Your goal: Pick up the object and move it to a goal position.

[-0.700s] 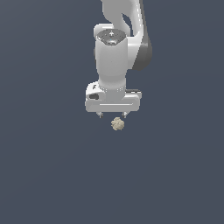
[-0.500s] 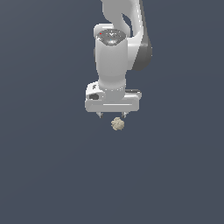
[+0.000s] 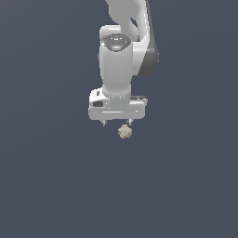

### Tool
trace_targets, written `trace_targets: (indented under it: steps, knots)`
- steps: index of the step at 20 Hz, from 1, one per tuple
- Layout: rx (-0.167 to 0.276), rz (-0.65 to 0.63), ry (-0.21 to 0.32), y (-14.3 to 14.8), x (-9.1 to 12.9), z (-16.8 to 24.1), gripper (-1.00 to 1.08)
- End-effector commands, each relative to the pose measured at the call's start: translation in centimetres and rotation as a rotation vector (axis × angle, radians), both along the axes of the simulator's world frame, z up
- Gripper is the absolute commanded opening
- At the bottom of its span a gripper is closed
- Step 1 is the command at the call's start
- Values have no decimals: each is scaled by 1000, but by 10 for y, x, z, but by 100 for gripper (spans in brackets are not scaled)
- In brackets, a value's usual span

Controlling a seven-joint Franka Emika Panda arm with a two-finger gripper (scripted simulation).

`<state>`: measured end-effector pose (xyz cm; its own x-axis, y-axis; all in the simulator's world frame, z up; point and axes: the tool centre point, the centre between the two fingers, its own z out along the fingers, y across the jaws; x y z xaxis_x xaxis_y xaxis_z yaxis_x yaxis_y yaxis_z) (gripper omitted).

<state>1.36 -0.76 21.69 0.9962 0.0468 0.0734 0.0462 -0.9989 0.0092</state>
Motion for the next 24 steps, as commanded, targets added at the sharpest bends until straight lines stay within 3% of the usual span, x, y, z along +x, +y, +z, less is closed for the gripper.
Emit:
trace_targets:
  steps: [1, 12, 24]
  knots:
    - [0, 2, 0, 0, 0, 0, 100]
    - [-9, 120, 16, 8, -11, -27, 100]
    - [-19, 433, 55, 29, -48, -92, 100]
